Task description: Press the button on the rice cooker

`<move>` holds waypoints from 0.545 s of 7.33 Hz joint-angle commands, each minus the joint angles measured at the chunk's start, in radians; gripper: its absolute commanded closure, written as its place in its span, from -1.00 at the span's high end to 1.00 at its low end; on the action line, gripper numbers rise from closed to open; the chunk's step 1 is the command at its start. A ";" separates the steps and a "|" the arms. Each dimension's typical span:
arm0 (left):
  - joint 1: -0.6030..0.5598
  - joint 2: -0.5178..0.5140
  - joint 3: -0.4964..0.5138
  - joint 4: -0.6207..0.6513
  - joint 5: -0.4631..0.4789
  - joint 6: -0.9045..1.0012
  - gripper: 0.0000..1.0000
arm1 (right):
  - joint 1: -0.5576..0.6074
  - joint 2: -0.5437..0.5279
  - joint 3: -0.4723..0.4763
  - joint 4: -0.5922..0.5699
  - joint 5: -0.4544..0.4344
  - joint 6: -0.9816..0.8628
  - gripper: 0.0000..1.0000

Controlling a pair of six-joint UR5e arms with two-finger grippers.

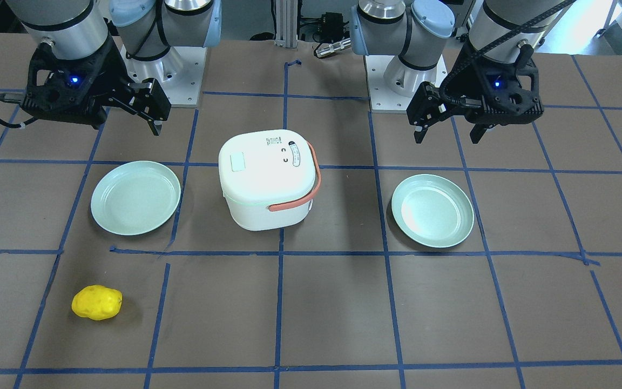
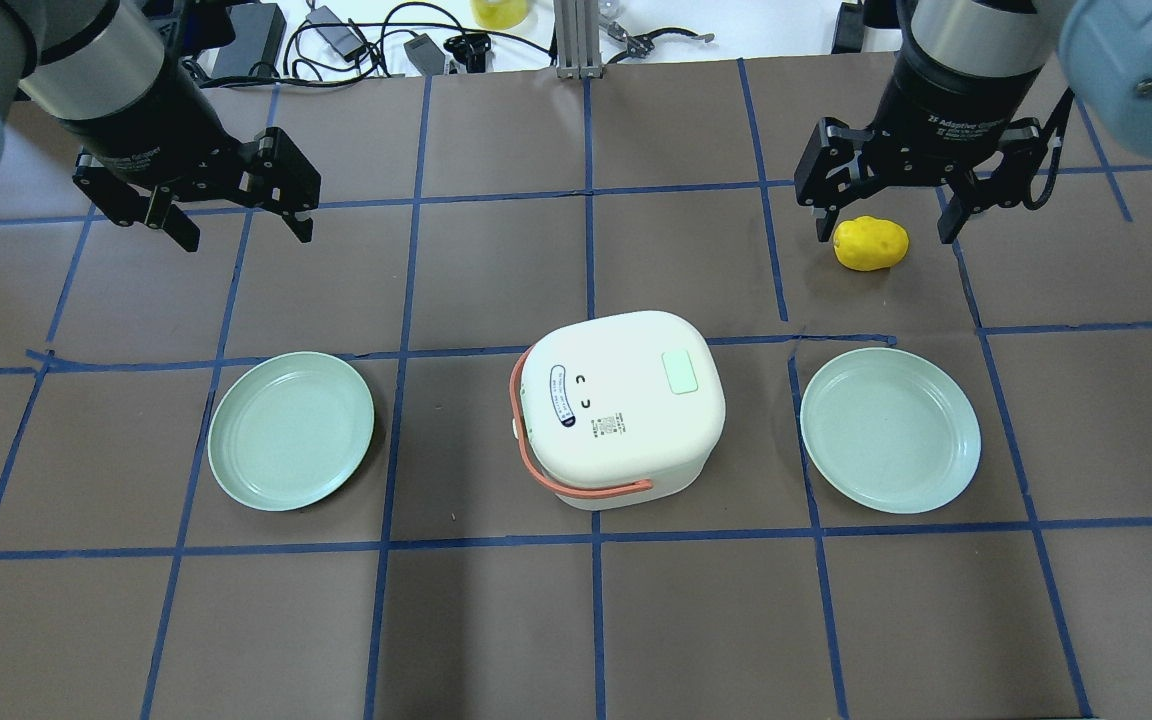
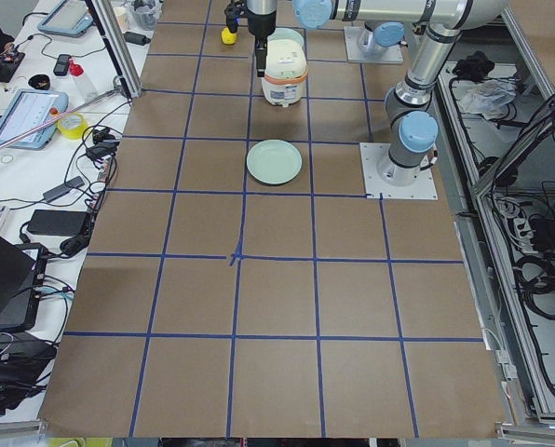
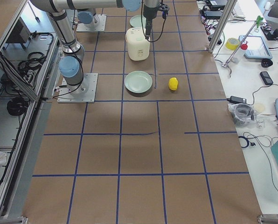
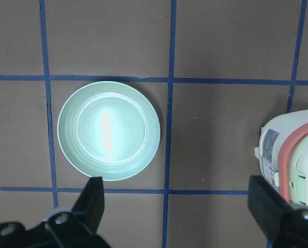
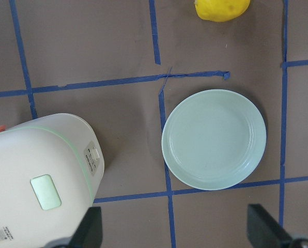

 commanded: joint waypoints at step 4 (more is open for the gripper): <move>0.000 0.000 0.000 0.000 0.000 0.000 1.00 | 0.002 0.000 -0.001 0.000 0.011 -0.006 1.00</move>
